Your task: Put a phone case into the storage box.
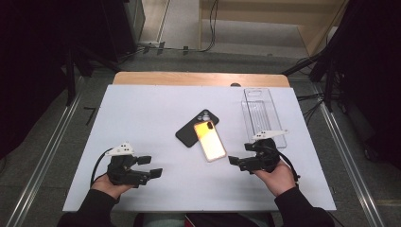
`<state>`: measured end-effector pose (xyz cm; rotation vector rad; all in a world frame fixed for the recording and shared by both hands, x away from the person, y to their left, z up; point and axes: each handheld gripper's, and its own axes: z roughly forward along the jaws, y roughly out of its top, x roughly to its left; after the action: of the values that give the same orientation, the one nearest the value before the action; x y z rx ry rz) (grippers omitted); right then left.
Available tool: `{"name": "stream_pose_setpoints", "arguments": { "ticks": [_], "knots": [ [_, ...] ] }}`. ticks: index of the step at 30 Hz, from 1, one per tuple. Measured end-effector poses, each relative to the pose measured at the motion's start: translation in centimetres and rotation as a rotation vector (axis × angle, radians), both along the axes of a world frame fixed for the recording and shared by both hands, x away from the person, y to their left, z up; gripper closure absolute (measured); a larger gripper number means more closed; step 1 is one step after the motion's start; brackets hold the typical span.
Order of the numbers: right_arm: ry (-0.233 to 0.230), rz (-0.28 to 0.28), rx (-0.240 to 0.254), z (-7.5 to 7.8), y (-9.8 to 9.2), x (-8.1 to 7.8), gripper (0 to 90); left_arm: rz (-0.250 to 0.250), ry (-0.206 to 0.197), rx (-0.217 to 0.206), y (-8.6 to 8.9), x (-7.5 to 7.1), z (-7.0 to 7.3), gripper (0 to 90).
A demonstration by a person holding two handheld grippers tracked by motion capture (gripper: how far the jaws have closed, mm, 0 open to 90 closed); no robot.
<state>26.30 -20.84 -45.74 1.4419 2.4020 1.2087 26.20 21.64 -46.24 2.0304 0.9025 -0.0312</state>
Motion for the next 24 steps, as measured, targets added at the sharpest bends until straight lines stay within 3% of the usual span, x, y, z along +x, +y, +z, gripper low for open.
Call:
{"name": "stream_pose_setpoints", "arguments": {
  "ticks": [1,5,8,24],
  "knots": [
    [-0.001,0.000,0.014,0.0,0.1,0.1,0.0,0.001,-0.001,0.000,0.0,0.0,0.0,24.8],
    [0.001,-0.010,0.036,0.3,0.3,0.5,0.0,0.001,0.004,-0.001,0.0,0.0,0.0,24.8],
    [0.015,-0.056,0.004,0.5,0.8,1.3,0.0,0.002,0.011,0.005,0.0,0.1,0.0,24.8],
    [-0.014,-0.118,-0.024,0.6,2.5,3.5,0.0,0.006,0.005,0.005,0.1,0.1,0.0,24.8]
  ]
}}
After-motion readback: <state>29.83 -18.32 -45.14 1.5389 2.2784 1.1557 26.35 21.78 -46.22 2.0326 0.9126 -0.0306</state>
